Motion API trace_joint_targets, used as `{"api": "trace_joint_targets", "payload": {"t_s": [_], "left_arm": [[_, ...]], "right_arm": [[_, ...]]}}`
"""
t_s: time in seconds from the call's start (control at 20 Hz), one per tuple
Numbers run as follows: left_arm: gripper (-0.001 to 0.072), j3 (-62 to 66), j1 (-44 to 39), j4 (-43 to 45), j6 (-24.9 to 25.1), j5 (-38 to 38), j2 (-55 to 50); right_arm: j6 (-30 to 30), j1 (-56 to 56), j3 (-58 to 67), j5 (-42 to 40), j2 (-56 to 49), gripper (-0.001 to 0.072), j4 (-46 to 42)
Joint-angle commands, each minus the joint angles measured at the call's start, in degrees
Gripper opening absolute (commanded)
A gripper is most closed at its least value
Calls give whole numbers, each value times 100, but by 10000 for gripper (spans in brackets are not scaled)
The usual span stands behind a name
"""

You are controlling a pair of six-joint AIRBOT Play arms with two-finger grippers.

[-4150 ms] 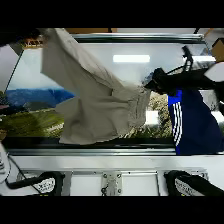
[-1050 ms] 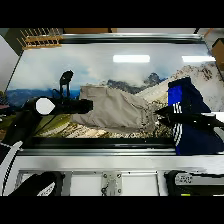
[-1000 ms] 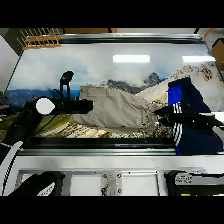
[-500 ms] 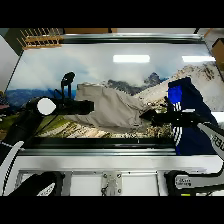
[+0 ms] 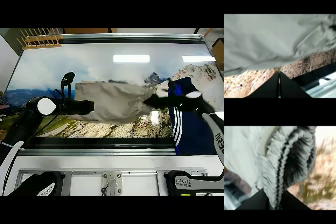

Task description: Fold the clothes and pants, and hang the long-sleeved shirts on hangers.

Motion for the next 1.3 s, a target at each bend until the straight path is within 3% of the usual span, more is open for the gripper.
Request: {"api": "trace_joint_targets", "payload": {"t_s": [0.0,0.1,0.35,0.6,0.8,1.25], "left_arm": [[4,4,-4,2,-2,13,-4],[4,4,-4,4,0,20,-4],[3,4,-4,7,0,28,-4],[4,4,-4,7,0,59,-4],[4,4,-4,7,0,55,-4],[4,2,-4,9,4,-9,-4]], "right_arm": [[1954,-538,1908,-81,129,29,-1388],[2660,-942,2780,-284,129,29,-1858],[3484,-2100,3464,-400,358,29,-1917],[4046,-2771,3305,807,1067,29,-3320],[4496,-2986,2116,1460,2140,30,-4905],[4861,-3425,-815,1484,3383,30,-6041]]}}
